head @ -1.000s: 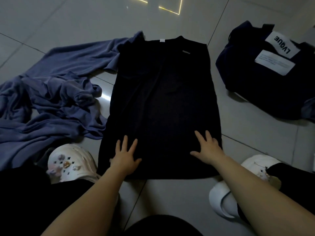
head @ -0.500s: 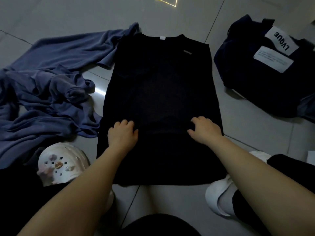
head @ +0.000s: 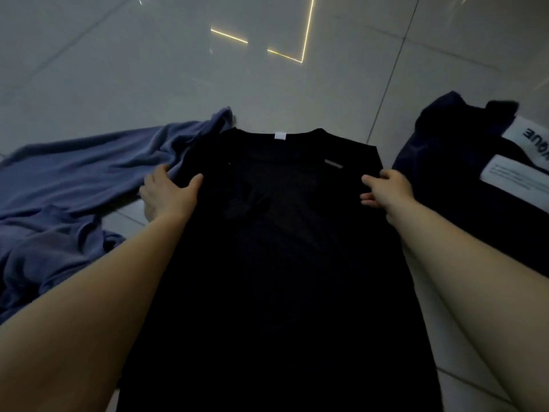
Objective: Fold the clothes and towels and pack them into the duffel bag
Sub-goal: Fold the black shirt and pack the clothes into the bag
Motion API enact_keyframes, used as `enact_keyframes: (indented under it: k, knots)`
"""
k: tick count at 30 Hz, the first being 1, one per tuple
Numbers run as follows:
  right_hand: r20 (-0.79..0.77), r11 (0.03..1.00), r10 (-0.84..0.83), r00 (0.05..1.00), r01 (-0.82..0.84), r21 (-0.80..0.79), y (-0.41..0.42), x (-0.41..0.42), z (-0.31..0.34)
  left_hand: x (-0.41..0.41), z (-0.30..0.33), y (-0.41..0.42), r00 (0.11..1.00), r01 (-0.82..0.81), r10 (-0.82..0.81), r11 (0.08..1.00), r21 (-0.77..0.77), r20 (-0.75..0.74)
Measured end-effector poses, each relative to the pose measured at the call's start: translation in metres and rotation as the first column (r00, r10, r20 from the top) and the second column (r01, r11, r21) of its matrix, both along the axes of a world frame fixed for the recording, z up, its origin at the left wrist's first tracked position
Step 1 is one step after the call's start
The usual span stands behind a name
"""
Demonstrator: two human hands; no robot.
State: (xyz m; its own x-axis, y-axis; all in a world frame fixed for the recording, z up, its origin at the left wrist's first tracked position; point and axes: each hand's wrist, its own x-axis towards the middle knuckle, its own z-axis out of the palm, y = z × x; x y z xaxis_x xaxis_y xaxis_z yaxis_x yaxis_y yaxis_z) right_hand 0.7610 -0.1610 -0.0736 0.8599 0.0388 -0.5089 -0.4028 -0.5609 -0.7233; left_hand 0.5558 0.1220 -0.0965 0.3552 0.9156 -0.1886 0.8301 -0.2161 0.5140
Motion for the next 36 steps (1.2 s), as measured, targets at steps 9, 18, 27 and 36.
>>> enact_keyframes:
  k: [9, 18, 27, 36]
  knots:
    - [-0.201, 0.952, -0.167, 0.965, 0.210, 0.222, 0.029, 0.062, -0.020, 0.058, -0.002, 0.050, 0.982, 0.179, -0.158, 0.956, -0.232, 0.106]
    - [-0.048, 0.838, -0.144, 0.988, 0.148, 0.525, 0.052, 0.092, 0.054, 0.095, 0.068, 0.065, 0.907, 0.176, -0.038, 0.939, -0.295, 0.420]
    - [0.091, 0.912, 0.294, 0.951, -0.308, 0.272, 0.046, 0.047, 0.109, 0.058, 0.144, 0.051, 0.788, 0.399, -0.022, 0.780, -0.482, 0.615]
    - [-0.160, 0.571, 0.734, 0.660, -0.728, -0.379, -0.067, -0.061, 0.061, -0.088, 0.073, -0.034, 0.685, 0.561, -0.713, 0.646, -0.517, -0.148]
